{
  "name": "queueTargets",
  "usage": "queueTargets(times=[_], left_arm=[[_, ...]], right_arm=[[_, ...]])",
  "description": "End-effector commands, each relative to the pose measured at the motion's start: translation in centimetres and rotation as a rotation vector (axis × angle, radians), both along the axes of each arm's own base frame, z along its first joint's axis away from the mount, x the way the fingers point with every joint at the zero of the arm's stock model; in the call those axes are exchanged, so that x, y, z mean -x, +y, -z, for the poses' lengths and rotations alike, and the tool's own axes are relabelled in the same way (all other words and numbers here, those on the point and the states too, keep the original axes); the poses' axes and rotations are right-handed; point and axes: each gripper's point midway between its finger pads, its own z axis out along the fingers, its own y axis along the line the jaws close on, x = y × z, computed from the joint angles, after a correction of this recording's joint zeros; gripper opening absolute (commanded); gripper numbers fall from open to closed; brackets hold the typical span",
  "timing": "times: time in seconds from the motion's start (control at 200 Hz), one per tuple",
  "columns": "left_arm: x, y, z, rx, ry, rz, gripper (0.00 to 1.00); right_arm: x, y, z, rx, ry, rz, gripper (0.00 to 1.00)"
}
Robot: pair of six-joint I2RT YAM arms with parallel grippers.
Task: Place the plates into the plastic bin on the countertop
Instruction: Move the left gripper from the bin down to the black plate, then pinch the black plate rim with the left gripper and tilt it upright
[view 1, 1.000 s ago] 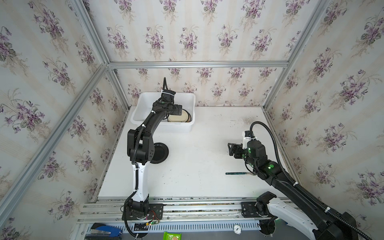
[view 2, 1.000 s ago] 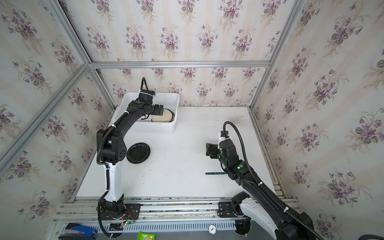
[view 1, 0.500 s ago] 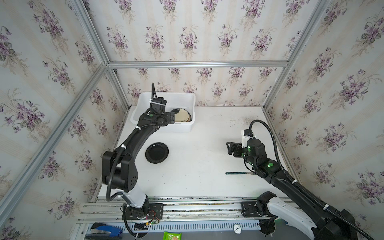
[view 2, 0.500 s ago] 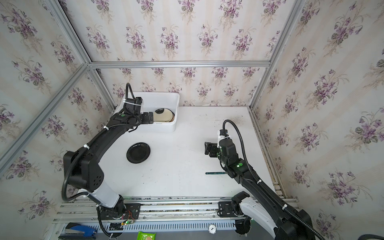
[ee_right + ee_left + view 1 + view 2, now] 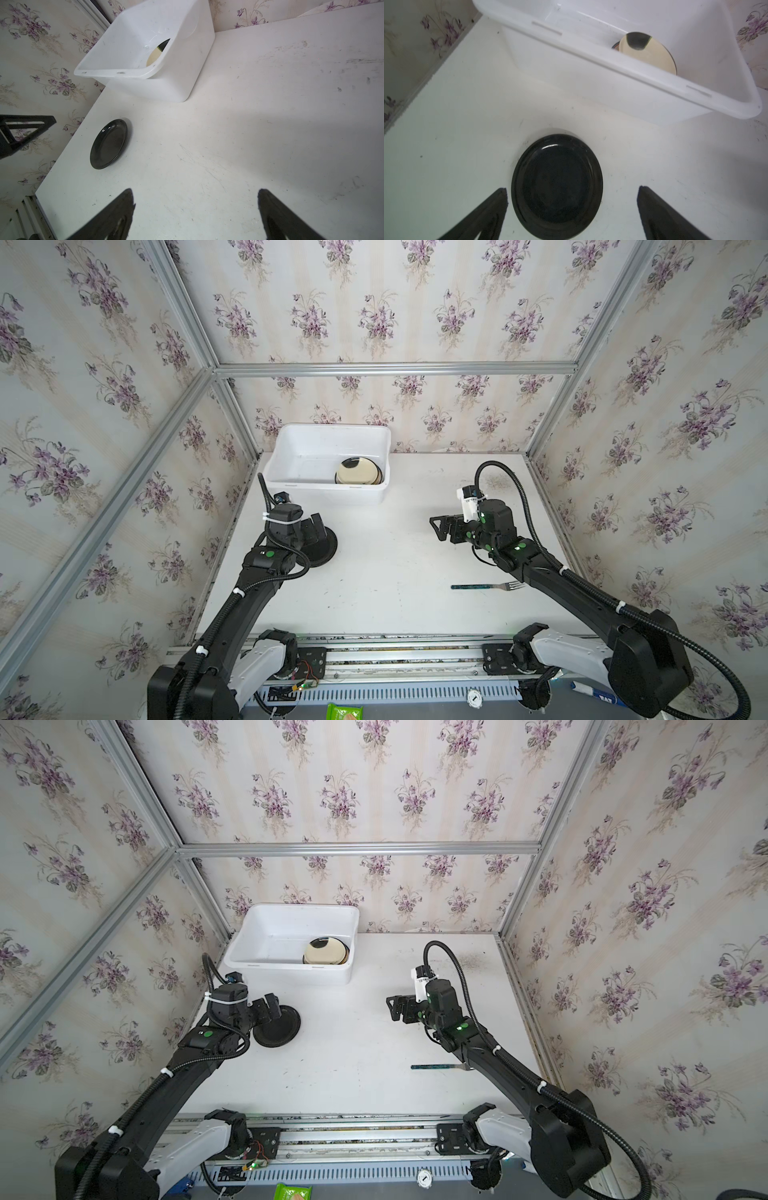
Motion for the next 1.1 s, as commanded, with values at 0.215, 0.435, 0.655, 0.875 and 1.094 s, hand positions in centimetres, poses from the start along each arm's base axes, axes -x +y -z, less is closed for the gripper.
queueTargets(times=[0.215, 0.435, 0.655, 0.875, 1.094], left_arm=[[2.7, 0.8, 3.4, 0.159, 0.018, -0.108, 1.0], [3.3, 1.7, 6.2, 0.217, 0.094, -0.141, 1.0], [3.0, 1.0, 9.0, 0.371, 0.133, -0.126, 0.87], [3.4, 2.0, 10.9, 0.382, 0.156, -0.162, 0.7], [3.3, 1.8, 12.6, 0.471, 0.167, -0.172, 0.6]], right_arm=[[-0.3, 1.7, -2.3, -0.068, -0.031, -0.074, 0.96], [-0.2, 1.7, -2.8, -0.089, -0.033, -0.068, 0.97], [-0.1, 1.8, -2.6, -0.08, -0.014, -0.074, 0.97], [-0.5, 1.9, -2.5, -0.081, 0.001, -0.066, 0.97], [-0.9, 1.9, -1.9, -0.09, 0.033, -0.039, 0.97]])
